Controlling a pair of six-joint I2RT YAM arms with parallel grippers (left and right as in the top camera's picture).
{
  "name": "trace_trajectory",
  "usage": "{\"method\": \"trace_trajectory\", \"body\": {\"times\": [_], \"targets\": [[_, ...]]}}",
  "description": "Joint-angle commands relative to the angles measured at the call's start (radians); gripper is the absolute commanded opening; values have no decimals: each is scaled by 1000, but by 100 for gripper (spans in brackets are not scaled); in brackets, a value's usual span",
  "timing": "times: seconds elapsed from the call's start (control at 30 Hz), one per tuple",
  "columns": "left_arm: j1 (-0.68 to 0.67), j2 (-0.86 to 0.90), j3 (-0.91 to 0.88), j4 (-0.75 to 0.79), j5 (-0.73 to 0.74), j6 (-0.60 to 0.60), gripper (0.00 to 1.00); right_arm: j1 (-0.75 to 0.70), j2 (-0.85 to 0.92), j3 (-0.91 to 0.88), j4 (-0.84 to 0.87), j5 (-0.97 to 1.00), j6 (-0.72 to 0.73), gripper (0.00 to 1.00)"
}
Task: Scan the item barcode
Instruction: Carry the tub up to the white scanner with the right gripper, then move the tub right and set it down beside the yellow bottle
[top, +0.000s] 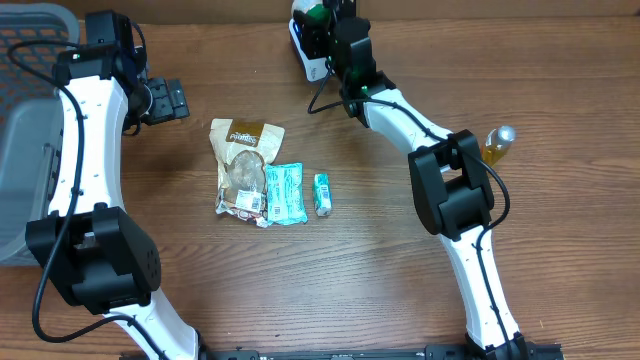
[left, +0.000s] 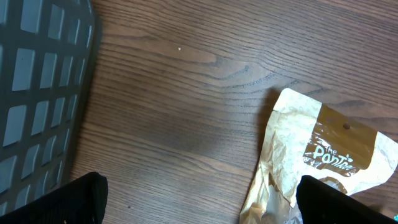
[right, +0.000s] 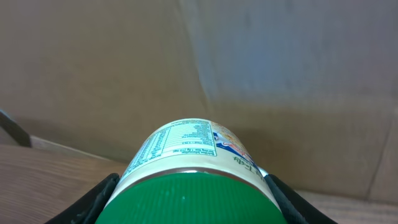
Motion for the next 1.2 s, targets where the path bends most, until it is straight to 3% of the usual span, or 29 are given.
{"method": "trace_trajectory", "body": {"times": [0.0,0.33,0.4,0.47,0.63,0.87,1.13,1.17], "targets": [[-7,-10,11,1,-9,19,100,-6,3,10,16,32,-6,45],[-7,-10,11,1,-9,19,100,-12,3,10,93,31,-6,45],[-7,-10,11,1,-9,19,100,-12,-2,10,227,31,-7,35],[-7,-10,11,1,-9,19,100,-12,-19,10,288,11,-51,33],[-7,-10,11,0,-9,19,100,-12,-129,10,190,5,-58,33],[-7,-10,11,1,-9,19,99,-17,-384,10,-243,5,-58,38],[-7,-10,11,1,-9,19,100,-67,-583,10,-1004,5,-58,39],[-7,-10,11,1,-9,19,99,-91,-585,10,-1191,5,-58,38]]}}
